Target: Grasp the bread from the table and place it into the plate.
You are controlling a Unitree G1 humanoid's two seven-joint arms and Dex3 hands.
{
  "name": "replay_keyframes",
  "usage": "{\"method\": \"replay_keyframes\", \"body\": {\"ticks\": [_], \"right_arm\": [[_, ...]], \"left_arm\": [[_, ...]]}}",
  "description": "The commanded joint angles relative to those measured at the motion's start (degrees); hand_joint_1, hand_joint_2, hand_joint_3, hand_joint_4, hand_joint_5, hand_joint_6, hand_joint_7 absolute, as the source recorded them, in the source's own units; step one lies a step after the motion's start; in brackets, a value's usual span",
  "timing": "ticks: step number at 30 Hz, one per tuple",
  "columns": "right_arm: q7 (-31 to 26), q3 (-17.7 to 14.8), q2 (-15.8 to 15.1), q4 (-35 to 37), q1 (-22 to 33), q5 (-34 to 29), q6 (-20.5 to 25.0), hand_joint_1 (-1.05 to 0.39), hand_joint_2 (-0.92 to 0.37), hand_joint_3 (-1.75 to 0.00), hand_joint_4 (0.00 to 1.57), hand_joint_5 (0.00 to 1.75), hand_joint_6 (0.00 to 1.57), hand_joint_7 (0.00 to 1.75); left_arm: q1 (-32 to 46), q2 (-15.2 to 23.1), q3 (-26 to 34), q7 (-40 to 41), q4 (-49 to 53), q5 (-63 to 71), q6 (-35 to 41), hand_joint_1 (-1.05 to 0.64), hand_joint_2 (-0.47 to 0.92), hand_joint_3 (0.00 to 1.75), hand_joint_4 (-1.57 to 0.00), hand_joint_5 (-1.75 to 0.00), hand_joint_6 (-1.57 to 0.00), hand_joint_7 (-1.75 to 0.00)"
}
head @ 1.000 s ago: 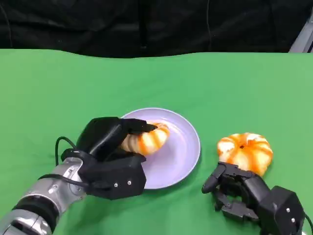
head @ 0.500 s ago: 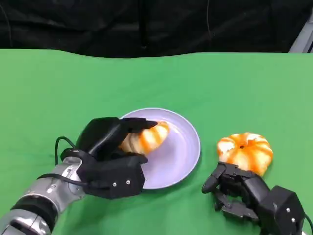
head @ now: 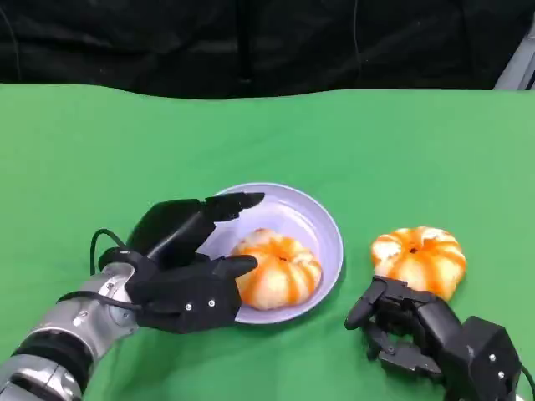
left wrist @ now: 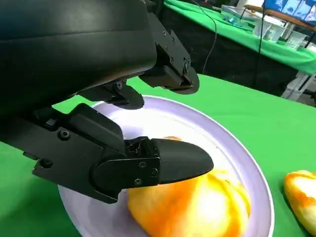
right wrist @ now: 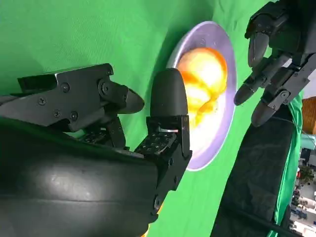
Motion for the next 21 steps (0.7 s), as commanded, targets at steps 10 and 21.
{"method": "replay_keyframes", "body": {"ticks": [10, 21], "right_arm": [[0.0, 0.0, -0.2, 0.2, 1.0, -0.1, 2.3, 0.03, -0.92, -0.54, 0.68, 1.74, 0.73, 1.34], [0.3, -0.1, -0.1, 0.5, 0.7, 0.1, 2.4, 0.03, -0.92, -0.53, 0.68, 1.75, 0.73, 1.33]], "left_arm": [[-0.8, 2.1, -0.1, -1.3, -2.8, 0.3, 0.1, -0.96, 0.92, 0.80, -0.47, 0.00, -0.40, 0.00], [-0.4, 2.7, -0.2, -2.8, -4.1, 0.5, 1.0, -0.96, 0.92, 0.81, -0.36, 0.00, -0.34, 0.00]]}}
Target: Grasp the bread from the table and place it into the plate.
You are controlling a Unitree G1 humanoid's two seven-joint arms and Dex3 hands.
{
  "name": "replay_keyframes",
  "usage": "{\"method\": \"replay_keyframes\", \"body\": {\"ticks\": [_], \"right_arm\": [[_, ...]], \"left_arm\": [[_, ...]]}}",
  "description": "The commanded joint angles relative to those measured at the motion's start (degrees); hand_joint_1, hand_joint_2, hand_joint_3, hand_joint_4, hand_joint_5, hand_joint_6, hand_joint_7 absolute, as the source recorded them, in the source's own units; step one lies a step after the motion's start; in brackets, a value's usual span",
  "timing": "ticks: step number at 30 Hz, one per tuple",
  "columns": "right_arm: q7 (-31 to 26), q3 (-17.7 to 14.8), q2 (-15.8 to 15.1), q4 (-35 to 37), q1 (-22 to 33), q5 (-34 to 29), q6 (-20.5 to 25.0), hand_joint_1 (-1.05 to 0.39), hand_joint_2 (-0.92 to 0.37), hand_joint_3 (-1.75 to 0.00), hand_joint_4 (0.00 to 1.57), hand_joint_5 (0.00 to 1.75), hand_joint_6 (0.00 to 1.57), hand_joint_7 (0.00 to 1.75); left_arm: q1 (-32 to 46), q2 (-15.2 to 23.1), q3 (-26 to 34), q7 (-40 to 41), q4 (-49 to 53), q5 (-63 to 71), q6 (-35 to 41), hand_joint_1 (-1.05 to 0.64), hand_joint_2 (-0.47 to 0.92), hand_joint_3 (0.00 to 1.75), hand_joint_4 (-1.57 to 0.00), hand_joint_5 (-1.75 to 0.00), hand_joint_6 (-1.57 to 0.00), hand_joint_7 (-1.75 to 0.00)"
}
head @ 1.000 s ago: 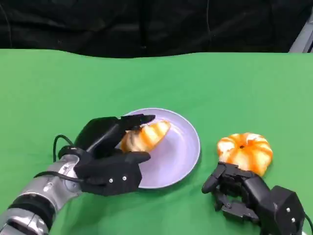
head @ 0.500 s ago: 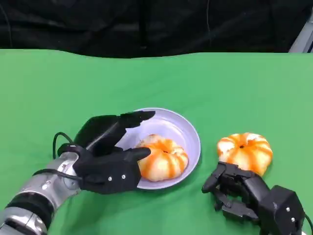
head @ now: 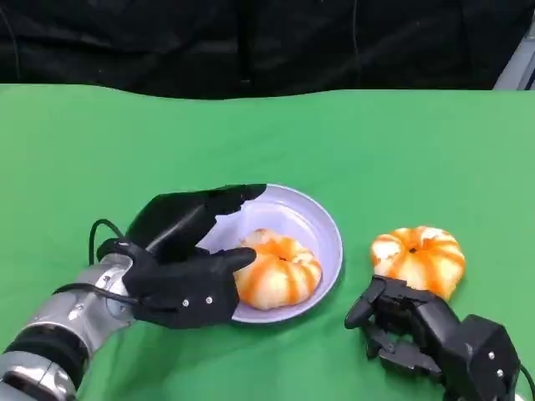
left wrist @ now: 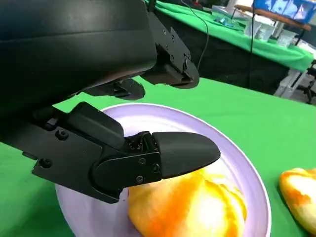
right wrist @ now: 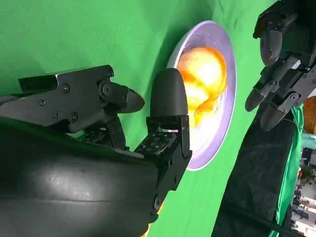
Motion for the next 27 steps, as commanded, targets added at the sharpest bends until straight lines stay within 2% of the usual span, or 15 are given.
{"method": "replay_keyframes", "body": {"ticks": [1, 11, 19, 27], "right_arm": [[0.2, -0.1, -0.2, 1.2, 0.6, 0.0, 1.4, 0.03, -0.92, -0.53, 0.68, 1.75, 0.73, 1.33], [-0.2, 0.1, -0.2, 1.7, 0.5, -0.5, 0.5, 0.03, -0.92, -0.53, 0.68, 1.75, 0.73, 1.33], [0.1, -0.1, -0.4, 2.1, 0.1, -0.2, 0.9, 0.03, -0.92, -0.54, 0.67, 1.75, 0.72, 1.33], [-0.2, 0.1, -0.6, 2.9, -0.3, -0.7, 0.0, 0.03, -0.91, -0.56, 0.68, 1.75, 0.72, 1.34]], "left_arm": [[-0.3, 1.4, 0.0, -0.7, -0.7, 0.1, 0.4, -0.96, 0.92, 0.80, -0.36, 0.00, -0.34, 0.00], [3.4, 2.7, 3.6, 1.0, -2.3, -3.6, -4.8, -0.94, 0.92, 0.78, -0.44, -0.03, -0.39, -0.02], [8.1, 1.6, 9.9, 0.6, -3.5, -10.9, -11.2, -0.91, 0.92, 0.68, -0.57, -0.05, -0.42, -0.01], [9.7, 1.1, 12.7, -1.8, -4.1, -14.3, -13.7, -0.90, 0.92, 0.65, -0.60, -0.04, -0.43, -0.01]]}}
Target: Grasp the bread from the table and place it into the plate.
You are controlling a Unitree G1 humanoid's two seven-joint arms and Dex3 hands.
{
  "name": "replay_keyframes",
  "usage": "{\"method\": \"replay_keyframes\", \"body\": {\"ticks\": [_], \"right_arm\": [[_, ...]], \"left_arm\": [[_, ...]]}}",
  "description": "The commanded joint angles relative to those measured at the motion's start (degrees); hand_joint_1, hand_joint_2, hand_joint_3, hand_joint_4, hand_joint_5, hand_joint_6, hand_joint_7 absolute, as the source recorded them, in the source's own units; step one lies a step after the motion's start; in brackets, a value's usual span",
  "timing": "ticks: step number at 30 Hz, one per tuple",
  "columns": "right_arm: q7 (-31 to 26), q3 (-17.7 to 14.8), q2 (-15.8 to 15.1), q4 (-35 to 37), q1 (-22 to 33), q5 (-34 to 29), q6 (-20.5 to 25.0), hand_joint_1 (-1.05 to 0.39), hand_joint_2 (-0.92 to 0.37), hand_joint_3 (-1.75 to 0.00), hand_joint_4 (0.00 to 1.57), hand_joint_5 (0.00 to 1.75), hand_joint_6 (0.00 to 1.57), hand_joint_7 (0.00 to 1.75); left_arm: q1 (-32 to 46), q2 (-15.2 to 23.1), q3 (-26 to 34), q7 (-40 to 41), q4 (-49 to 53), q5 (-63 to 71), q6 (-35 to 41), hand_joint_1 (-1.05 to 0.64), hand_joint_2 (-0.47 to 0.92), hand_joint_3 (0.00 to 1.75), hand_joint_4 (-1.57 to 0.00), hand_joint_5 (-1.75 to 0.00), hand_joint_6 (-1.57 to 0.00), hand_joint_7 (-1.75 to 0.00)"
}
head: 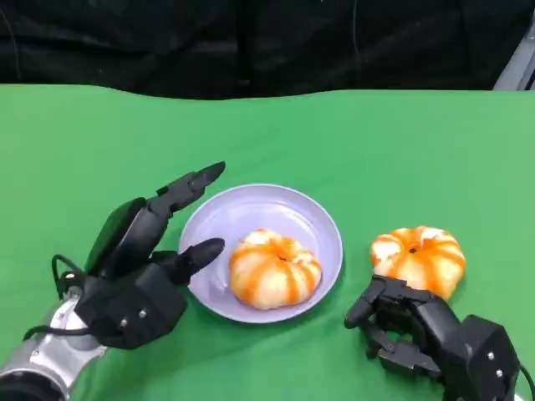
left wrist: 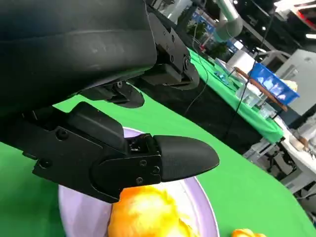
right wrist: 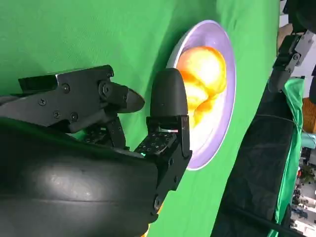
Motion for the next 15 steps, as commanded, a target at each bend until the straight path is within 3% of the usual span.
{"method": "replay_keyframes", "body": {"ticks": [1, 15], "right_arm": [[0.5, -0.2, -0.6, 1.7, 0.2, -0.1, 1.1, 0.04, -0.91, -0.56, 0.69, 1.75, 0.72, 1.34], [0.9, -0.4, -0.9, 1.4, 0.5, 0.2, 0.9, 0.06, -0.91, -0.57, 0.68, 1.75, 0.72, 1.35]], "left_arm": [[0.9, 0.0, 2.0, -2.5, -1.1, -2.9, -1.6, -0.88, 0.92, 0.61, -0.62, -0.04, -0.45, -0.02], [6.5, -2.4, 9.5, -7.3, -1.8, -11.8, -7.8, -0.81, 0.92, 0.41, -0.77, -0.04, -0.54, -0.02]]}}
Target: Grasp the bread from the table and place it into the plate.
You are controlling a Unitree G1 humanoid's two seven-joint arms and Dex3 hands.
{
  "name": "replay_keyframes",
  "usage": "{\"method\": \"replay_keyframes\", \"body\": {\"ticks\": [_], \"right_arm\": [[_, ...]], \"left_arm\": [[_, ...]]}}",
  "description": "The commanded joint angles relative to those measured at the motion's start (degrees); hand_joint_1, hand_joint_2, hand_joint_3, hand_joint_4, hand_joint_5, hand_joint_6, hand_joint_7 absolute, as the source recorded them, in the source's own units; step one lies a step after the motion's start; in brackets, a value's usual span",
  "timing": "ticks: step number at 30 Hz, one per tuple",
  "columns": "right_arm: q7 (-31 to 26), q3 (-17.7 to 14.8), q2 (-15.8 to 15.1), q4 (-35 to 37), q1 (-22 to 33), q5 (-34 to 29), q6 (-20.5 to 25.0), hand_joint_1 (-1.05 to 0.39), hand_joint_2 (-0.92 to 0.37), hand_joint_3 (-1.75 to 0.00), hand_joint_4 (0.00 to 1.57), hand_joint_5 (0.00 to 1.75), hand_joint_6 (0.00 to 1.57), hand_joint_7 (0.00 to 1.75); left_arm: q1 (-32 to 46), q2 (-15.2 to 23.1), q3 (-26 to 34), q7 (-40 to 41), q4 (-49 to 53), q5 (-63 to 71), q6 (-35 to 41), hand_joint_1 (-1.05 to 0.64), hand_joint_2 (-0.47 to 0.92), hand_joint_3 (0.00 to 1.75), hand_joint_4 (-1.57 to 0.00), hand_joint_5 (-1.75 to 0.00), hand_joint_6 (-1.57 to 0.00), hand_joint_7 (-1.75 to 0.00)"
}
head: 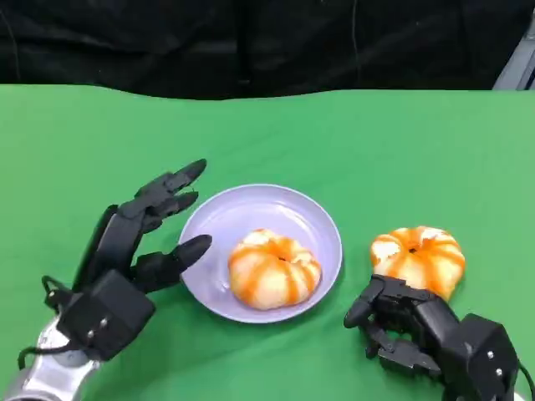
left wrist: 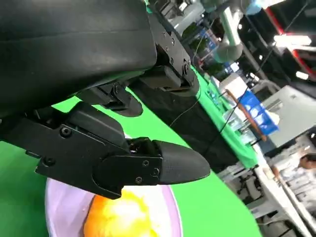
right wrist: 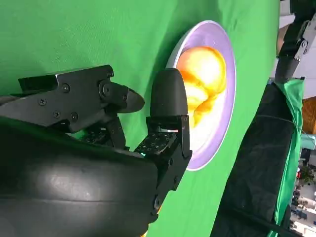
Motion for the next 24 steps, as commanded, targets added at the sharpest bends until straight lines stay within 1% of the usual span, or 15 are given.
{"method": "replay_keyframes", "body": {"ticks": [1, 5, 7, 13, 24], "right_arm": [[0.6, -0.3, -0.9, 0.8, 0.9, 0.1, 1.3, 0.06, -0.91, -0.57, 0.68, 1.75, 0.72, 1.35], [1.1, -0.4, -1.1, 1.0, 0.9, 0.4, 1.3, 0.06, -0.91, -0.57, 0.68, 1.74, 0.72, 1.34], [1.2, -0.5, -1.1, 0.9, 1.0, 0.5, 1.4, 0.05, -0.91, -0.58, 0.68, 1.74, 0.72, 1.33], [1.8, -0.5, -1.2, 0.6, 1.3, 0.7, 1.5, 0.06, -0.91, -0.59, 0.68, 1.74, 0.72, 1.33], [1.4, -0.3, -1.3, -0.6, 1.9, 0.3, 2.1, 0.05, -0.90, -0.61, 0.67, 1.75, 0.71, 1.36]], "left_arm": [[1.4, 0.1, 2.4, -0.3, 0.9, -1.8, -3.0, -0.81, 0.92, 0.40, -0.77, -0.04, -0.54, -0.02], [1.7, -0.3, 4.4, -0.6, 2.1, -3.2, -3.4, -0.81, 0.92, 0.40, -0.80, -0.05, -0.55, -0.02], [2.1, -0.6, 5.5, -1.0, 2.3, -4.3, -3.1, -0.77, 0.92, 0.36, -0.85, -0.06, -0.58, -0.03], [4.2, -1.7, 7.2, -0.5, 2.0, -5.1, -2.9, -0.73, 0.92, 0.35, -0.95, -0.07, -0.66, -0.04], [6.1, -3.6, 11.3, -5.7, 3.7, -11.3, -1.2, -0.74, 0.92, 0.31, -1.00, -0.06, -0.70, -0.03]]}}
